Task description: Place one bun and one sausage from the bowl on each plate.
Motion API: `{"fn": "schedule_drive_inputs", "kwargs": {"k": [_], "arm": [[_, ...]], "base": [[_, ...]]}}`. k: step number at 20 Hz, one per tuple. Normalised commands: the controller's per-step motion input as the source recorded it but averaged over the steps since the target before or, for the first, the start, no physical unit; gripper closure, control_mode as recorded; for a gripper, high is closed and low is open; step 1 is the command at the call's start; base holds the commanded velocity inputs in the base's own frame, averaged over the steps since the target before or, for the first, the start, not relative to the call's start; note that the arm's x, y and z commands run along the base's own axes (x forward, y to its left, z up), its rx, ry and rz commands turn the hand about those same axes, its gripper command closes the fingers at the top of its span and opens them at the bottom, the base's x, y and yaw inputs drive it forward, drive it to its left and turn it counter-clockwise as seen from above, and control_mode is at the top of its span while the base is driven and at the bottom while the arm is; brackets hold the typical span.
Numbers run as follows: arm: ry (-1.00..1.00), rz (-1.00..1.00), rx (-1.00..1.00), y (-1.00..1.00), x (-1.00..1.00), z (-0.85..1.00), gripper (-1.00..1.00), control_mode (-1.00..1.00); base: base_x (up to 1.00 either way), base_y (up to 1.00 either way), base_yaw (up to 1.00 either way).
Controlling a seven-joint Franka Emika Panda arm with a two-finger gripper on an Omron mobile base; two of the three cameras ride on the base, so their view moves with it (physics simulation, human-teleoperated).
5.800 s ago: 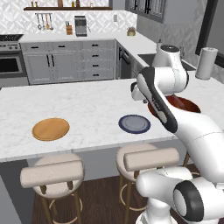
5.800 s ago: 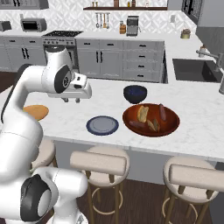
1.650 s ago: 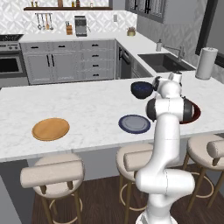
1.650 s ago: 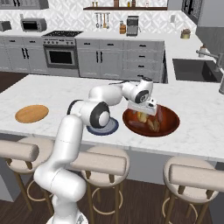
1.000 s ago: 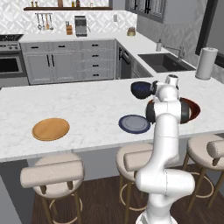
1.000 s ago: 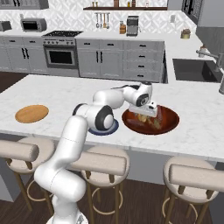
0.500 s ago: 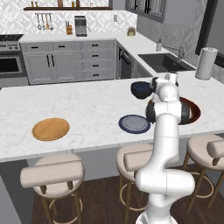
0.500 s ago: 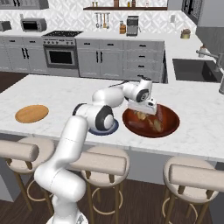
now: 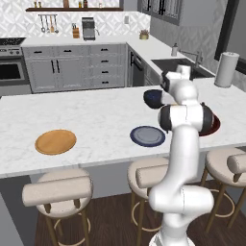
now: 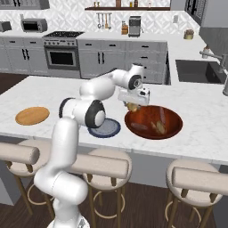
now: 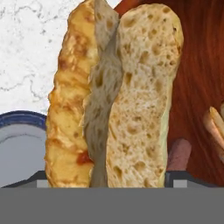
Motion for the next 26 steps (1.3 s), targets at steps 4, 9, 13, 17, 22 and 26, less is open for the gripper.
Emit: {"fn": "schedule_drive_inputs", "kwargs": {"k": [4, 9, 13, 17, 22, 26], "arm": [[0.07, 0.04, -0.16, 1.00, -0.60, -0.04, 1.00, -1.00], [0.16, 0.03, -0.05, 0.74, -0.12, -0.66, 1.00, -1.00], [0.00, 0.00, 0.05, -0.03, 0.05, -0.68, 1.00, -1.00], [0.01, 0.00, 0.02, -0.01, 0.00, -0.44, 1.00, -1.00], [-0.02, 0.02, 0.00, 0.35, -0.05, -0.04, 1.00, -1.00], [0.00, 0.01, 0.00, 0.05, 0.01, -0.46, 1.00, -1.00]], "base": [[0.00, 0.00, 0.00], [0.00, 0.00, 0.00], [0.00, 0.00, 0.00], [0.00, 0.00, 0.00], [0.00, 0.00, 0.00], [0.00, 0.00, 0.00]]}}
